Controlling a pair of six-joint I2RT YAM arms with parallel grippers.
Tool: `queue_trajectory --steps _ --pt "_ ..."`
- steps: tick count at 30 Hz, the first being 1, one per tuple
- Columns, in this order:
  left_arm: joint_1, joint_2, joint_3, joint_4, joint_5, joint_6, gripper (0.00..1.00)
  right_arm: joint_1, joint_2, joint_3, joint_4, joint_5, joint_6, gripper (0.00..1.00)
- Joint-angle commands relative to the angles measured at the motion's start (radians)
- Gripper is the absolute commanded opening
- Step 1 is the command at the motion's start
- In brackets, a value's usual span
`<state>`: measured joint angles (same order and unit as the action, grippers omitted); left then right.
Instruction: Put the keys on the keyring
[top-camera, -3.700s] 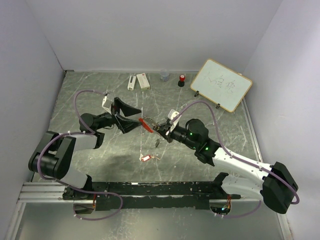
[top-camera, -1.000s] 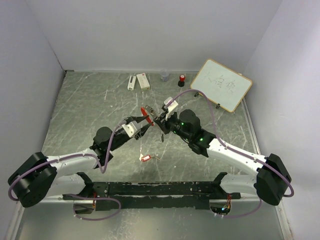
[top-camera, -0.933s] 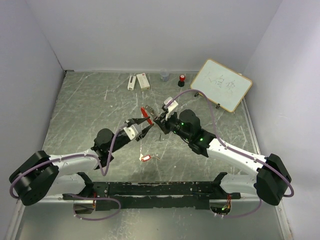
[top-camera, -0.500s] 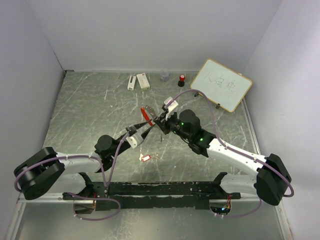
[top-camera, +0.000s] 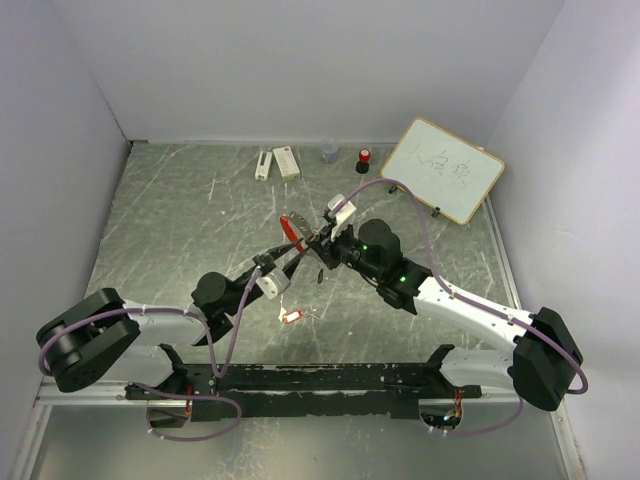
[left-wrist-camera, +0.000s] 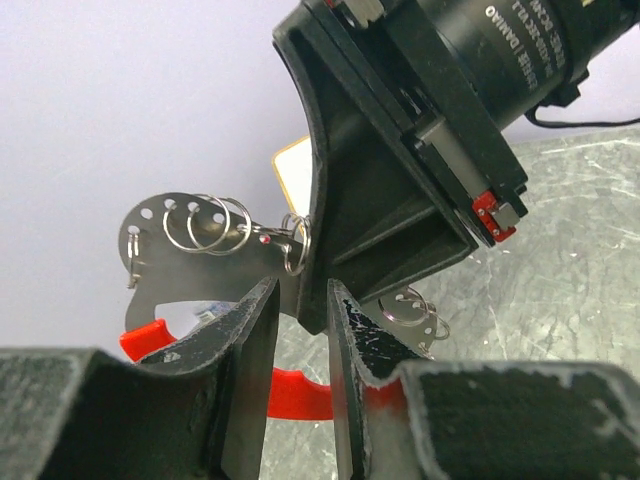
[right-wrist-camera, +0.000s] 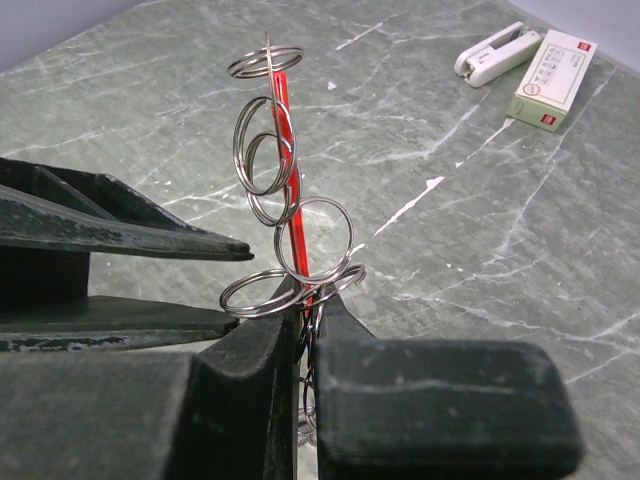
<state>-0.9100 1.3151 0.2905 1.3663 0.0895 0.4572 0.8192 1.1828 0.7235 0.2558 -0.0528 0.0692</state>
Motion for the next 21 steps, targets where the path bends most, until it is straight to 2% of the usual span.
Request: queue_trajectory --steps 1,9,21 --pt "-0.011 0.022 0.018 0.064 -0.003 0.022 0.36 -0.002 -0.011 0.017 0.024 -0.022 0.011 0.00" --pt "-0.013 0.066 0.026 0.133 -0.014 0.028 0.36 -0.003 -0.009 0.010 0.031 -0.038 0.017 0.00" --pt "-0.016 0.068 0.031 0.145 -0.020 0.044 0.33 -0.002 -0.007 0.000 0.036 -0.045 0.020 0.00"
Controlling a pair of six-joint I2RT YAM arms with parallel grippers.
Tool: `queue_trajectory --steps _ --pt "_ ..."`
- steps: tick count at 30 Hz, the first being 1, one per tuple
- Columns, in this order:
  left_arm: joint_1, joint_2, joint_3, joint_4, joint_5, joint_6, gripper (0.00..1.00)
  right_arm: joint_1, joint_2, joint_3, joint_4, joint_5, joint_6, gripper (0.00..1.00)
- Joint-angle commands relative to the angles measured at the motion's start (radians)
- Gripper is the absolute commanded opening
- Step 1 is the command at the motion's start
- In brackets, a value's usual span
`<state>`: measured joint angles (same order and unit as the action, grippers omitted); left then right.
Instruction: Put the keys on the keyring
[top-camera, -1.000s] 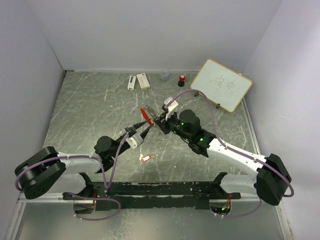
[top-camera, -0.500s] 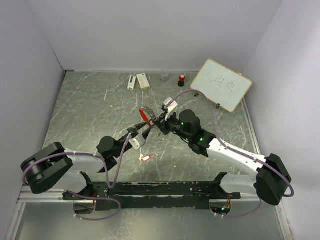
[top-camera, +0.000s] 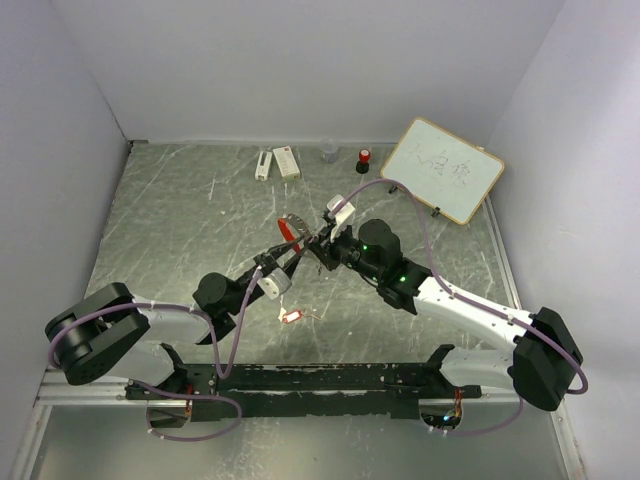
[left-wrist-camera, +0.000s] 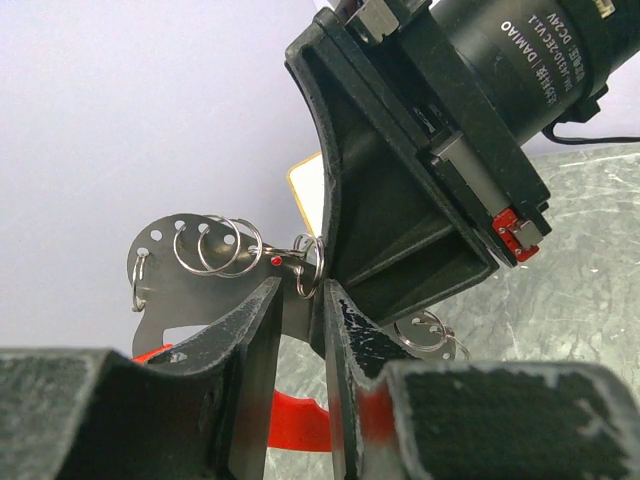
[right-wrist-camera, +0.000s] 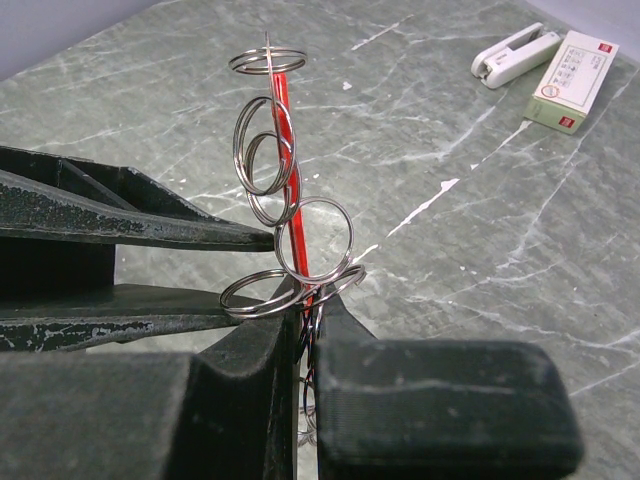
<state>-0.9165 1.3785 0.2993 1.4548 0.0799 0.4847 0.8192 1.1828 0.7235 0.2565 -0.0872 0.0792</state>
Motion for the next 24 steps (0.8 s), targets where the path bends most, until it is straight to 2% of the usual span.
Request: queue_trajectory --steps 1,10,11,14,24 --pt "-0.009 0.005 0.023 0.055 -0.010 0.017 0.32 -0.002 -0.005 0.000 0.035 -0.011 0.010 0.00" --pt "-0.010 0.008 0.024 0.061 -0.011 0.021 0.26 -0.002 0.000 -0.002 0.036 -0.021 0.012 0.00" --pt "-0.011 0.008 0.024 0.062 -0.012 0.022 0.24 -0.002 0.001 -0.002 0.036 -0.024 0.013 0.00" --pt "-0.010 0.006 0.022 0.067 -0.024 0.023 0.08 -0.002 -0.001 -0.005 0.038 -0.022 0.014 0.00" --pt "-0.010 0.008 -0.009 0.110 -0.013 0.041 0.07 -0.002 -0.014 -0.019 0.020 0.007 0.026 0.00"
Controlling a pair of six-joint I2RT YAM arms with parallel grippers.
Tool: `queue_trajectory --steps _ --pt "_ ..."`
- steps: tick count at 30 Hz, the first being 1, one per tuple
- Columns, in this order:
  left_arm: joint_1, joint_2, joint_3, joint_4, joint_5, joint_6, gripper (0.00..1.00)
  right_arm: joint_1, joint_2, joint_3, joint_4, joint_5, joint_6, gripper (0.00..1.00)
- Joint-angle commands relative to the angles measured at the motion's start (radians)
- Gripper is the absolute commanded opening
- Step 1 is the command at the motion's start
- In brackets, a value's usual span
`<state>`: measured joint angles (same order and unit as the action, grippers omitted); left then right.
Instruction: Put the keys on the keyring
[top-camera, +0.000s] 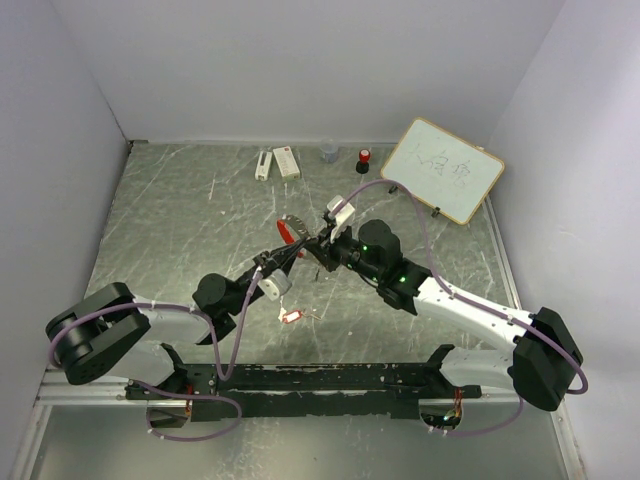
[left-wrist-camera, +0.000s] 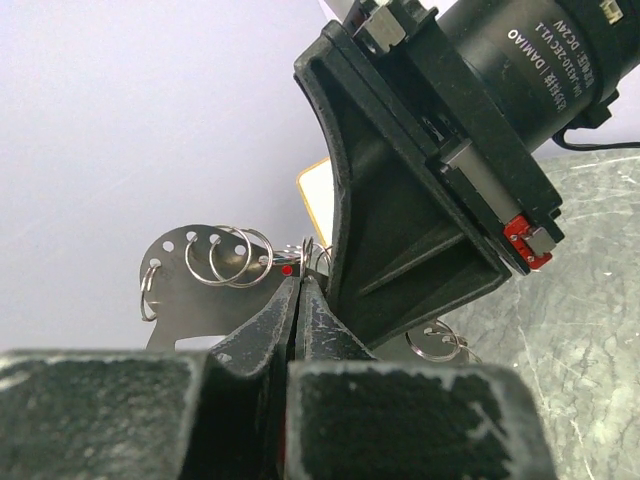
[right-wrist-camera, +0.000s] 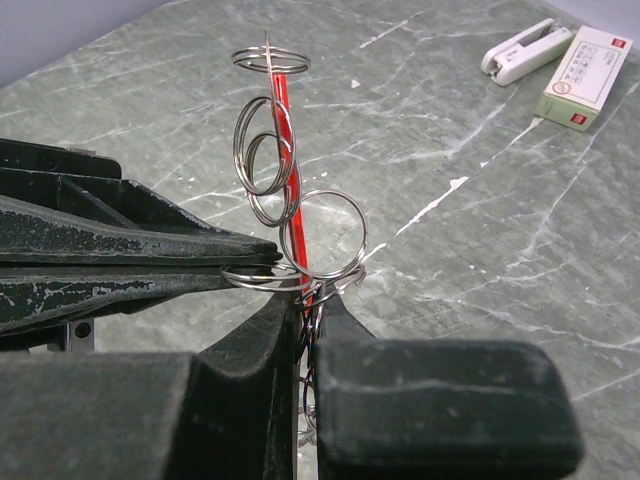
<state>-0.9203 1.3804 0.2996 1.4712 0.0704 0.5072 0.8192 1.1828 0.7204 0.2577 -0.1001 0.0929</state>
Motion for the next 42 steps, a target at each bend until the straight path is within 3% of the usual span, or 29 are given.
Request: queue_trajectory --steps 1,6,7,11,14,24,42 --pt "-0.007 0.012 -0.018 0.117 0.004 0.020 0.07 -0.002 -0.016 -0.017 0.016 0.026 0.015 0.00" --pt "-0.006 0.074 -0.053 0.269 0.023 0.021 0.07 -0.002 -0.012 -0.008 -0.002 0.031 0.019 0.00" --pt "-0.006 0.087 -0.061 0.316 0.023 0.020 0.07 -0.003 -0.013 -0.005 -0.006 0.028 0.019 0.04" --pt "-0.005 0.096 -0.062 0.337 0.031 0.024 0.07 -0.002 -0.046 -0.014 -0.024 0.071 0.025 0.38" --pt "-0.001 0.078 -0.061 0.337 0.041 0.022 0.07 -0.003 -0.096 -0.021 -0.060 0.131 0.024 0.52" --pt "0.051 0.047 -0.047 0.337 0.147 0.006 0.07 -0.009 -0.239 -0.053 -0.152 0.357 0.063 0.57" --pt "0.123 -0.024 -0.021 0.337 0.358 -0.040 0.07 -0.026 -0.292 -0.098 -0.096 0.326 0.052 0.57"
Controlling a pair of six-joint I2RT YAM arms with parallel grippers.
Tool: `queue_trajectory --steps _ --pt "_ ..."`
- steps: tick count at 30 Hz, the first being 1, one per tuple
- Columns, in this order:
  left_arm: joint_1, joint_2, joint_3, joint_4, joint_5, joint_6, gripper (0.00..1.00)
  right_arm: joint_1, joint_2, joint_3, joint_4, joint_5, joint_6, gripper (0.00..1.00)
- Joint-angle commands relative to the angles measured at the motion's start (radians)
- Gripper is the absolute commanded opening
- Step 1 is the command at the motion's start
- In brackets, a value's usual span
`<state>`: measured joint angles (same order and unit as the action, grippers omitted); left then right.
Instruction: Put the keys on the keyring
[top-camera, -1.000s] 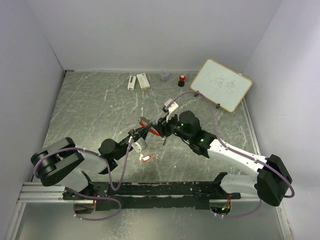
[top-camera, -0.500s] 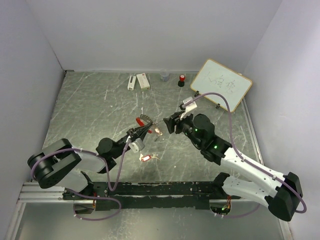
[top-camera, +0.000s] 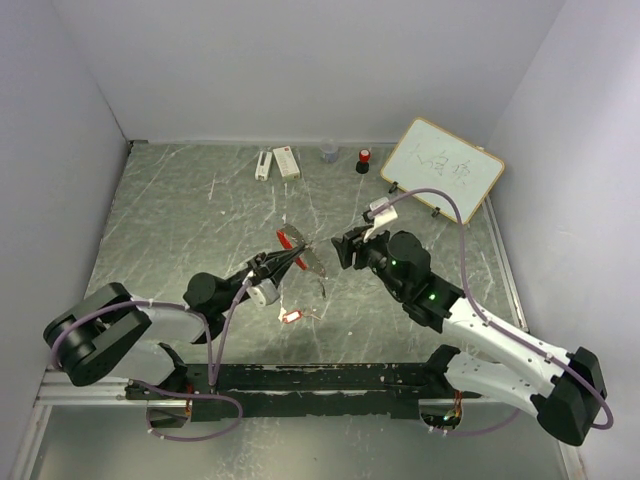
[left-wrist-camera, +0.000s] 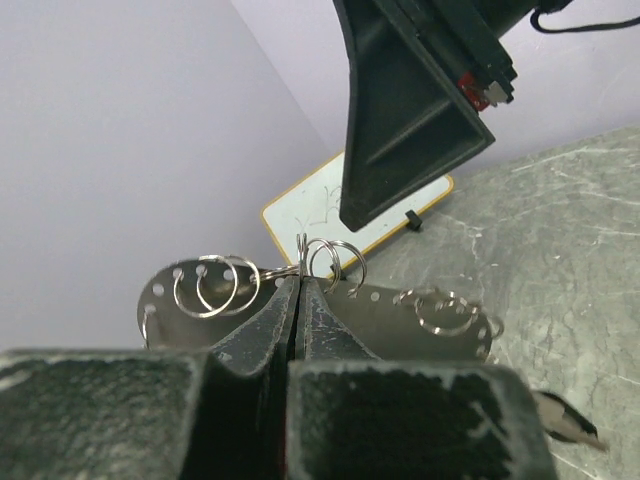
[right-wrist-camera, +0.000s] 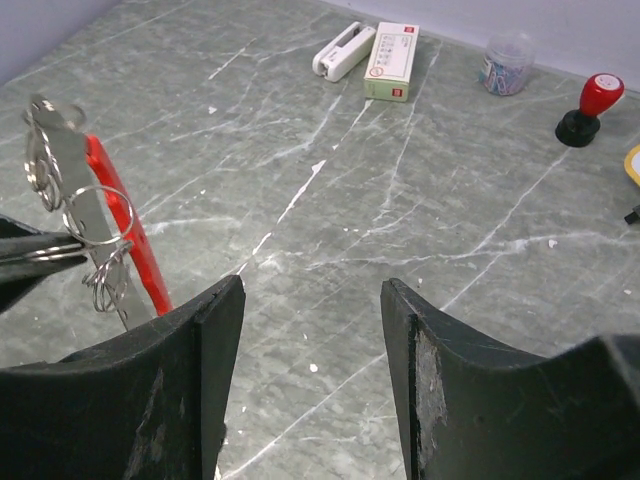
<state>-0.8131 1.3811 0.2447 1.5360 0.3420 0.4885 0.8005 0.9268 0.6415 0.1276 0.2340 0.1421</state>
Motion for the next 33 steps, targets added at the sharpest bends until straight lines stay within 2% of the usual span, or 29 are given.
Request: queue_trajectory --steps 1,10,19,27,33 --pt "0.018 -0.022 0.037 0.272 0.096 -0.021 0.07 -0.006 -0.044 -0.021 0.037 -0.014 0.000 0.57" --pt "0.032 0.007 0.072 0.272 0.146 -0.033 0.07 -0.009 -0.073 -0.022 0.046 -0.062 -0.024 0.57" --pt "0.034 0.018 0.076 0.272 0.126 -0.025 0.07 -0.009 -0.113 -0.026 0.071 -0.150 -0.015 0.55" --pt "0.034 0.030 0.077 0.273 0.125 -0.016 0.07 -0.008 -0.066 -0.012 0.098 -0.274 -0.017 0.54" --pt "0.046 0.010 0.070 0.273 0.166 -0.038 0.07 -0.008 -0.063 0.000 0.112 -0.309 -0.053 0.47"
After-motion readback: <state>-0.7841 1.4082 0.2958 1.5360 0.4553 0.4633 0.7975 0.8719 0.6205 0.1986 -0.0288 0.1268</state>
